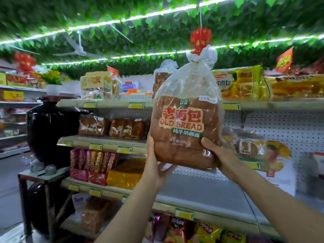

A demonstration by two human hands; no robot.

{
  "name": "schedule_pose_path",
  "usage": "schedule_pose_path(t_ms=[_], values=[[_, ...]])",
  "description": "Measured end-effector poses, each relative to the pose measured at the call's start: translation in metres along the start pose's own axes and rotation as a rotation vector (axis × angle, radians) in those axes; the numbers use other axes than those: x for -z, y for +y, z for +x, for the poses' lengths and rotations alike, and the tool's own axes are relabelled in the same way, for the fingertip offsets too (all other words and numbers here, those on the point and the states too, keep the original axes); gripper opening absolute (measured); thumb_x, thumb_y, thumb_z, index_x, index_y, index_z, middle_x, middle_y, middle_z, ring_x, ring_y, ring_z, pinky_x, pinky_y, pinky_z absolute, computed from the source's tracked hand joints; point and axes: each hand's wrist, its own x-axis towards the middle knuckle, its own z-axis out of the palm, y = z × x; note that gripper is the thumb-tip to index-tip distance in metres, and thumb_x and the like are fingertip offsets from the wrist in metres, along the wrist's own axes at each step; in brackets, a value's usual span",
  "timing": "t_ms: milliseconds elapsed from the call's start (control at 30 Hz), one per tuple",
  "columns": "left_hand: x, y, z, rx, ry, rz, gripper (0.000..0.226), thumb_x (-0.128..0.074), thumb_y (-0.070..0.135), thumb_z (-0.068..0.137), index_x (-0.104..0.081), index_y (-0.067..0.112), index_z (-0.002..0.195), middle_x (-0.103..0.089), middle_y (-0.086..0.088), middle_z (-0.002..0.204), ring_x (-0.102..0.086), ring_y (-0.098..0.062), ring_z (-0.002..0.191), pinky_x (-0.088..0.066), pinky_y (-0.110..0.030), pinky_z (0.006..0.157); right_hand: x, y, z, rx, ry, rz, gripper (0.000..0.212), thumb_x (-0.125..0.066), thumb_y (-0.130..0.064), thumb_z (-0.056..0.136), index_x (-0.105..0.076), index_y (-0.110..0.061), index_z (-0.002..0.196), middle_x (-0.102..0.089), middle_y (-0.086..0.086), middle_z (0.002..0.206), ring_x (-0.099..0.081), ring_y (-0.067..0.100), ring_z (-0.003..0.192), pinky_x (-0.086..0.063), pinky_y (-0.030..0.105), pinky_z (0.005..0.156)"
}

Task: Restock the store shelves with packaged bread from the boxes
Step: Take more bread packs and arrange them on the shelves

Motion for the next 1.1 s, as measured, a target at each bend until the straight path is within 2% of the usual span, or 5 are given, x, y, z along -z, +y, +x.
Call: schedule_pose_path(t_ms=[433,600,867,1000,1100], values=[[-0.03,0.127,0.103,-0.284,-0.114,0.499,0.086,-0.071,0.071,0.057,-0.059,0.021,0.126,-0.073,-0.007,0.113,-0.071,-0.029,0.101,-0.058,-0.052,0.082,-0.034,-0.05,0.149,0.105,-0.08,-0.115,0.079,-0.091,-0.046,0.047,-0.053,-0.036,0.115,-0.072,0.0,0.112,-0.073,0.027,0.092,-0.058,0.047,0.08],[-0.042,0.174,0.155,-0.314,-0.119,0.532,0.077,-0.069,0.071,0.061,-0.062,0.021,0.118,-0.074,-0.008,0.109,-0.072,-0.031,0.097,-0.057,-0.055,0.084,-0.057,-0.059,0.215,0.131,0.006,-0.125,0.107,-0.094,-0.053,0.037,-0.047,-0.026,0.129,-0.069,0.004,0.116,-0.072,0.025,0.093,-0.058,0.049,0.084],[-0.054,0.242,0.256,-0.352,-0.136,0.721,0.059,-0.053,0.078,0.077,-0.065,0.025,0.101,-0.073,0.002,0.099,-0.066,-0.019,0.096,-0.052,-0.038,0.085,-0.085,-0.064,0.323,0.182,0.08,-0.129,0.092,-0.093,-0.051,0.038,-0.065,-0.018,0.119,-0.075,0.005,0.101,-0.074,0.024,0.09,-0.058,0.044,0.082],[-0.058,0.259,0.298,-0.356,-0.248,0.712,0.052,-0.048,0.072,0.086,-0.066,0.025,0.099,-0.074,0.007,0.08,-0.067,-0.01,0.07,-0.046,-0.023,0.064,-0.089,-0.06,0.363,0.173,0.09,-0.139,0.098,-0.095,-0.051,0.037,-0.062,-0.018,0.123,-0.075,0.006,0.105,-0.073,0.025,0.093,-0.058,0.045,0.08],[-0.053,0.26,0.331,-0.348,-0.306,0.742,0.059,-0.048,0.073,0.085,-0.066,0.025,0.115,-0.076,0.005,0.098,-0.071,-0.01,0.078,-0.05,-0.023,0.06,-0.082,-0.049,0.383,0.144,0.066,-0.168,0.086,-0.09,-0.047,0.047,-0.063,-0.016,0.123,-0.074,0.008,0.108,-0.073,0.025,0.094,-0.058,0.041,0.076]])
